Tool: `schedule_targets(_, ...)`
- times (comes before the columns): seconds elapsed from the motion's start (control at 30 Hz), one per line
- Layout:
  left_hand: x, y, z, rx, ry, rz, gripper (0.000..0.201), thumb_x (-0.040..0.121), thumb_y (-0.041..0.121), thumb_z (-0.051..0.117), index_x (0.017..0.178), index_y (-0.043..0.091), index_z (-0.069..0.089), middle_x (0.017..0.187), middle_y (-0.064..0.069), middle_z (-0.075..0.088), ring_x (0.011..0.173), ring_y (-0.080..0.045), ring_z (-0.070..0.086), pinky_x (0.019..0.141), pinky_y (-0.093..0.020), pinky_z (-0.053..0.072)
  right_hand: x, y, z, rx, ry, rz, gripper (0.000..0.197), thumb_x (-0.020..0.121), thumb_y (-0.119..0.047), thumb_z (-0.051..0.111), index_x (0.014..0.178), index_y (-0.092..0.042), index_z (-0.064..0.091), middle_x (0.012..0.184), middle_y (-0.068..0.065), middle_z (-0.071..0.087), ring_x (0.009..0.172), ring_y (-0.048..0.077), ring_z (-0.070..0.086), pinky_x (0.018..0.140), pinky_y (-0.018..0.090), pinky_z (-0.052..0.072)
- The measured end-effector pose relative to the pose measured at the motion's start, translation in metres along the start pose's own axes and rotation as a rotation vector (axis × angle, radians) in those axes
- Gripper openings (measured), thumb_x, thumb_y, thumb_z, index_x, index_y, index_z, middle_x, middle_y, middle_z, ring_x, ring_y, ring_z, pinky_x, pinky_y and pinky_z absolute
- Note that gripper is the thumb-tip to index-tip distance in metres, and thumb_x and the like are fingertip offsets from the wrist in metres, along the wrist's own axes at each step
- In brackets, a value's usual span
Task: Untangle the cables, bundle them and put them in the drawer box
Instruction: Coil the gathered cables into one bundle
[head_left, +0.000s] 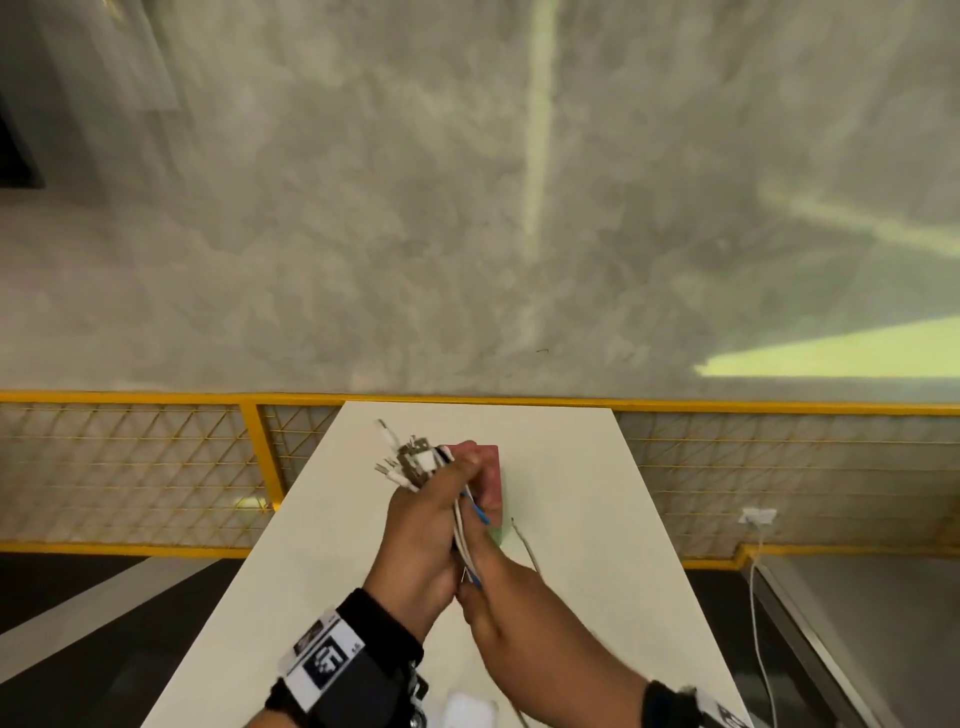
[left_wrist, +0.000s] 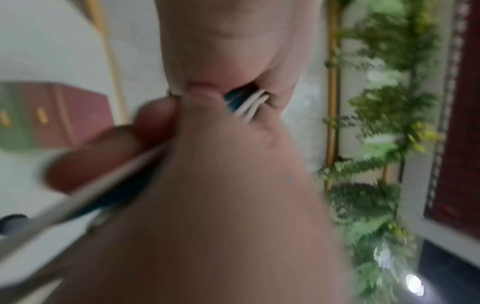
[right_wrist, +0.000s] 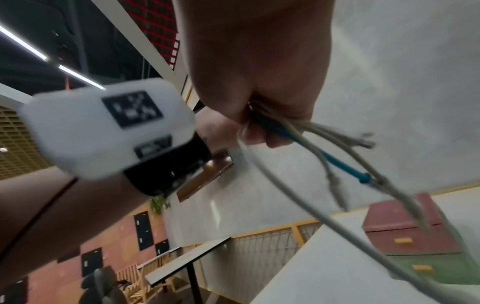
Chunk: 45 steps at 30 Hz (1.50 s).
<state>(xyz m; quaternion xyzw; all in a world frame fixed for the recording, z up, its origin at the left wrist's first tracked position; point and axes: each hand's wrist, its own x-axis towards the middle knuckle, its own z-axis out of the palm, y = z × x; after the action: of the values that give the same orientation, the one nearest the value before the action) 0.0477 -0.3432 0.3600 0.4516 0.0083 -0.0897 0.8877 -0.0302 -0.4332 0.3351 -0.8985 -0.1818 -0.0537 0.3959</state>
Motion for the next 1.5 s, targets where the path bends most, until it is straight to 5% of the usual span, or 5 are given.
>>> schedule_targets(0.2, 0.025, 0.003, -0.011, -0.142, 0.085, 0.078, 0.012, 0.081, 0.017, 0.071, 0.075, 0.01, 0.064, 0.057, 0.001, 0.055, 0.042, -0.005, 0.049, 0.048, -0.02, 0.047, -0.011, 0.034, -0.008, 0.048, 0.194, 0.017, 0.061, 0.092, -0.02, 0.053, 0.137, -0.054, 0.029, 0.141, -0.024, 0.04, 0.131, -0.009, 0.035, 0.106, 0.019, 0.038)
schedule_targets(0.57, 0.008, -0.049, -0.007, 0.219, 0.069, 0.242, 0.028, 0.085, 0.026, 0.071, 0.066, 0.009, 0.06, 0.053, -0.001, 0.053, 0.049, -0.014, 0.048, 0.053, -0.027, 0.042, -0.006, 0.04, -0.003, 1.276, -0.118, 0.916, 0.076, 0.091, -0.068, 0.033, 0.122, -0.004, 0.057, 0.095, 0.015, 0.073, 0.09, 0.03, 0.07, 0.074, 0.036, 0.051)
schedule_targets(0.73, -0.014, -0.06, -0.005, 0.028, -0.038, -0.155, 0.044, 0.072, 0.036, 0.069, 0.049, 0.007, 0.045, 0.042, -0.005, 0.039, 0.04, -0.019, 0.042, 0.046, -0.024, 0.041, -0.004, 0.051, -0.015, 1.37, 0.099, 0.922, 0.043, 0.097, -0.036, 0.043, 0.102, -0.003, 0.071, 0.091, 0.018, 0.073, 0.077, 0.032, 0.07, 0.088, 0.047, 0.053)
schedule_targets(1.1, -0.017, -0.053, -0.034, -0.046, -0.73, -0.506, 0.024, 0.084, 0.023, 0.069, 0.066, 0.008, 0.062, 0.051, -0.001, 0.058, 0.044, -0.008, 0.055, 0.056, -0.023, 0.048, -0.001, 0.043, -0.033, 1.248, 0.03, 0.701, 0.043, 0.098, -0.03, 0.047, 0.079, -0.005, 0.076, 0.065, 0.021, 0.066, 0.048, 0.031, 0.063, 0.045, 0.031, 0.052)
schedule_targets(1.5, -0.006, -0.02, -0.014, 0.811, -0.693, 0.001, 0.025, 0.086, 0.004, 0.069, 0.104, 0.021, 0.073, 0.097, 0.005, 0.075, 0.09, -0.006, 0.067, 0.08, -0.021, 0.05, -0.005, 0.054, -0.029, 1.096, 0.291, 0.464, 0.039, 0.078, -0.018, 0.074, 0.111, 0.001, 0.067, 0.102, 0.022, 0.073, 0.094, 0.037, 0.071, 0.086, 0.045, 0.055)
